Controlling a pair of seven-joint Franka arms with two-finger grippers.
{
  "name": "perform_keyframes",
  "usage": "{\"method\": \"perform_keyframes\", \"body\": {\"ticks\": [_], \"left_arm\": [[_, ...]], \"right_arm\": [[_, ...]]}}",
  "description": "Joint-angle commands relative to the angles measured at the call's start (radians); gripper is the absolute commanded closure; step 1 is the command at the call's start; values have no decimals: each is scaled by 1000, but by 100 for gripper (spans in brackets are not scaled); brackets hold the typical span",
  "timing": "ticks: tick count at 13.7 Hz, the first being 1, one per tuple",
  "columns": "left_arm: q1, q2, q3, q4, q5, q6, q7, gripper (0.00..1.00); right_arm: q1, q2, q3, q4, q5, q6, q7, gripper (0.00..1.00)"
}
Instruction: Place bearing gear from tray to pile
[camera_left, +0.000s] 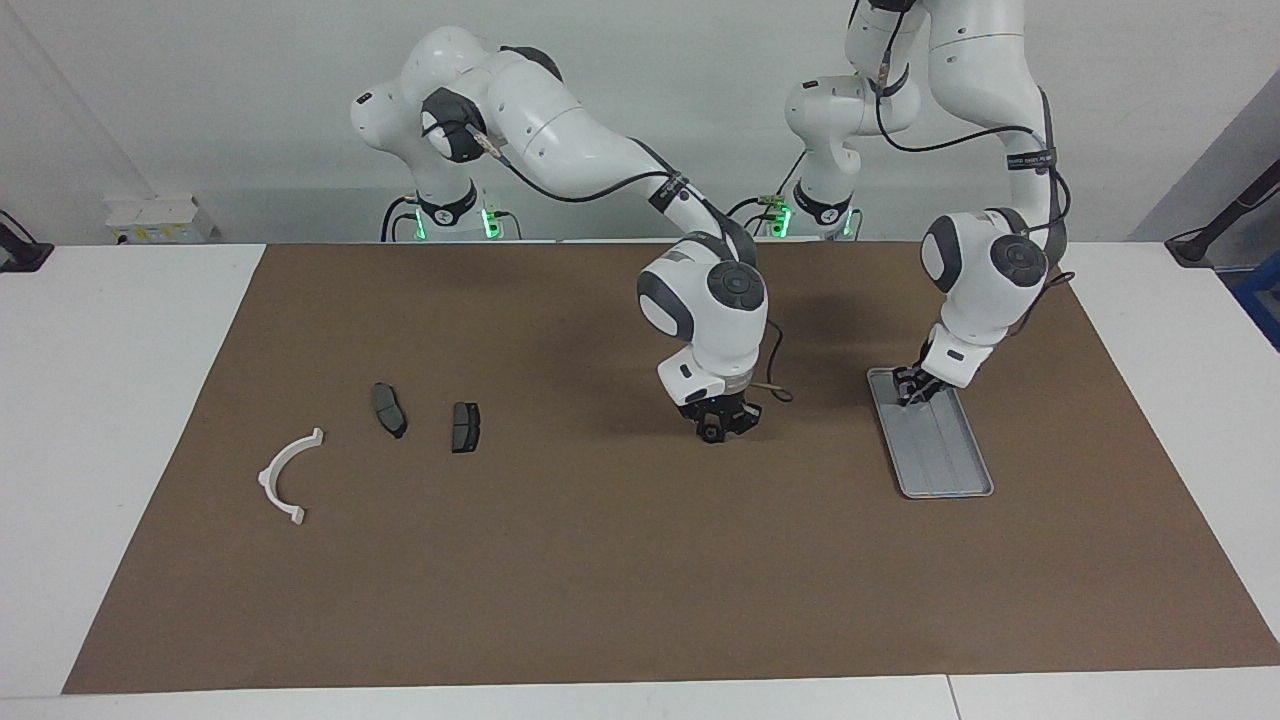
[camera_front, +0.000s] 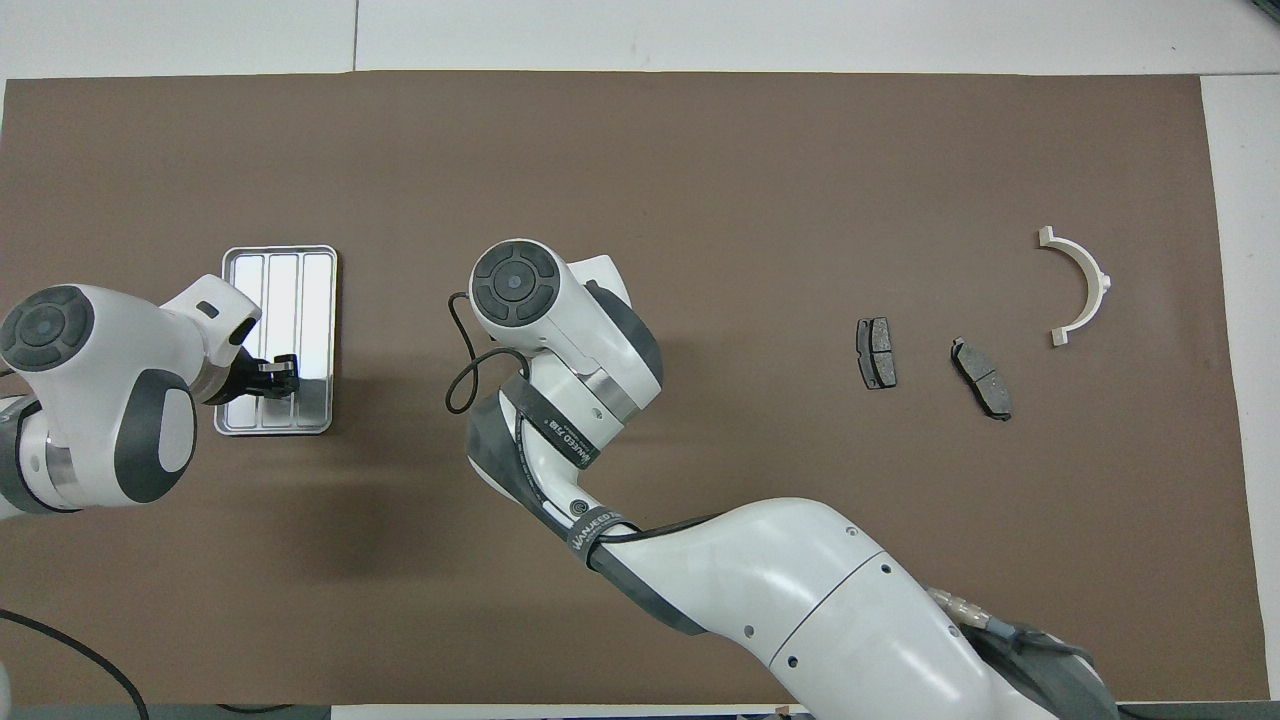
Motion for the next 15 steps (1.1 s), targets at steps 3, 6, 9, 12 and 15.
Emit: {"method": "perform_keyframes", "body": {"ticks": [3,6,9,12,15], "left_arm": [[6,-8,-3,-15,-1,9,-11,100],[-4,-74,-6,69,-39,-176,-13,100],[-39,-60,-11,217,-100,-308,-74,100],[-212,-16,-9,295,-114,-260,-346,100],[-423,185,-3,499,-105,-275,-668,100]], "right_arm": [[-35,4,7,13,-8,-40,-42,100],[-139,-77,10,42,-9,-181,-293,100],[-257,-173,7,56,-5,-288,-586,100],[-389,-244,4,56,-8,-377,-914,100],[-512,-273,0,56,-11,-397,-1169,100]]}}
